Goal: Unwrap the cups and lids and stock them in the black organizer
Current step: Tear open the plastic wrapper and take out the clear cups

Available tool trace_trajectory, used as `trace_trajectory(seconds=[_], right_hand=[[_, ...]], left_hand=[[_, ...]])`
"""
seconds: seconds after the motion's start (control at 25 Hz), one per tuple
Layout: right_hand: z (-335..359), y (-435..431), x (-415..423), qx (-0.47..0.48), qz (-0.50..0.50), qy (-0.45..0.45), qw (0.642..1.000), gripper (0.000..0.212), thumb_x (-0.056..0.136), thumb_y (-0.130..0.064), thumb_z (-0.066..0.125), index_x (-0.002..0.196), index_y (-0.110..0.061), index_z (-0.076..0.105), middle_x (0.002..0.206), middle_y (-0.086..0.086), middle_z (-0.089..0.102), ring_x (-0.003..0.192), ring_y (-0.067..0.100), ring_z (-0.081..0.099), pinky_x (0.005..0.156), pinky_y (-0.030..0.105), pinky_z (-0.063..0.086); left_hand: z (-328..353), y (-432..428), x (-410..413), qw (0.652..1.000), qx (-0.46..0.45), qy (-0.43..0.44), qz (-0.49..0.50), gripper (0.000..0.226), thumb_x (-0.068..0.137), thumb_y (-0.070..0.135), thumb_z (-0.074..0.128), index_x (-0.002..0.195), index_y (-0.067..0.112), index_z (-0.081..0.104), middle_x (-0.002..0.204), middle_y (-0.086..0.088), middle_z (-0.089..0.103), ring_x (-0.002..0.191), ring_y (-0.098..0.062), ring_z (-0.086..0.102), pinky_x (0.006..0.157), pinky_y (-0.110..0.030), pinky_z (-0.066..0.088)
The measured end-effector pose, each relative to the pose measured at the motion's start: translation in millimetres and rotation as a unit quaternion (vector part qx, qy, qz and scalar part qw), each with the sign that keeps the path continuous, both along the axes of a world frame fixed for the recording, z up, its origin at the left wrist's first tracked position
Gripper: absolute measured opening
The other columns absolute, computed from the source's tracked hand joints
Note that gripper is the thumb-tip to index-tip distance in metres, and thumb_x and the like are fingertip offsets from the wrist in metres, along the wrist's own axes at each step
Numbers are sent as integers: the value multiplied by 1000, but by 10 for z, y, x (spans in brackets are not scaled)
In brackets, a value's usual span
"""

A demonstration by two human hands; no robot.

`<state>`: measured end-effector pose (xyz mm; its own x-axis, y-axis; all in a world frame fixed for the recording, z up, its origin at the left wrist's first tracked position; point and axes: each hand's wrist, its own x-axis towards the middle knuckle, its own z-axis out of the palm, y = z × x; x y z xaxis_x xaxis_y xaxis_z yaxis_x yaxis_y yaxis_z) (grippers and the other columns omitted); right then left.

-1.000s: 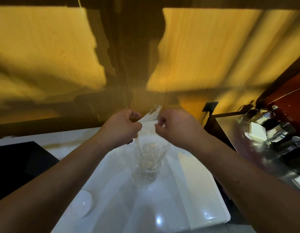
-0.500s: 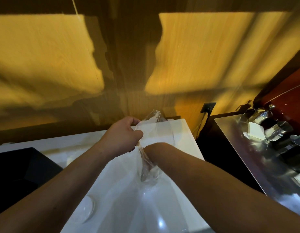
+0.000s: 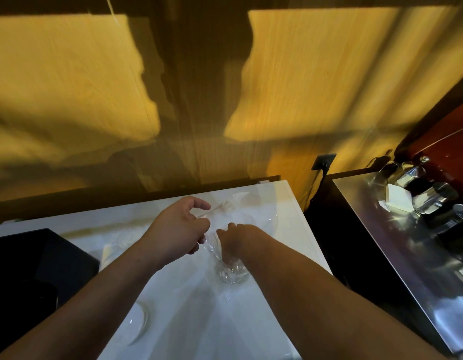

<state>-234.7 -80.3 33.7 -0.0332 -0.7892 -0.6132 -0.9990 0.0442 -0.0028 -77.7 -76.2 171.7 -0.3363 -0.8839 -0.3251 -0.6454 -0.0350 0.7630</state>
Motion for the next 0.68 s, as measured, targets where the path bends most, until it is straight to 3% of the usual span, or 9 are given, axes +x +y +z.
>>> trace_trajectory(seconds=[0.08,0.2,0.24,0.36,0.56,0.68], right_hand=[[-55,6,17,-31,7,17,999,100,74,-53,87,156,-22,38,151,16,48,129,37,54,101,48,51],[-165,41,44,-16,28,38,999,109,85,-54,80,166,-21,15,171,20,19,148,43,36,116,52,41],[-185,51,34,-11,39,51,998,106,88,-55,77,166,-22,13,172,19,19,151,42,33,119,52,37],[-211,39,-2,-33,46,61,997,95,87,-59,75,161,-24,28,165,18,33,148,42,36,121,52,33],[-236,1,43,-10,24,33,999,115,77,-64,82,163,-22,18,171,21,16,149,49,33,118,56,38],[-243,-48,3,-10,38,51,998,120,70,-73,80,162,-24,22,162,19,38,143,41,42,116,53,40]], left_hand=[[-7,20,8,1000,-2,-1,0,33,94,15,59,121,32,62,64,-2,72,48,-10,63,48,-21,52],[-51,57,13,1000,2,7,-12,33,93,14,59,120,33,61,61,-1,72,50,-10,63,50,-22,53],[-70,65,18,1000,6,9,-16,33,92,14,59,119,34,61,62,0,73,49,-9,64,50,-22,53],[-146,51,51,1000,14,11,-11,34,91,14,59,119,33,61,63,2,74,48,-9,64,50,-22,53],[-228,17,99,999,24,13,-26,33,93,12,58,112,39,60,68,-1,76,48,-10,65,50,-21,57],[-248,36,135,999,27,29,-31,34,93,10,57,110,39,61,68,-3,76,48,-10,65,50,-20,56]])
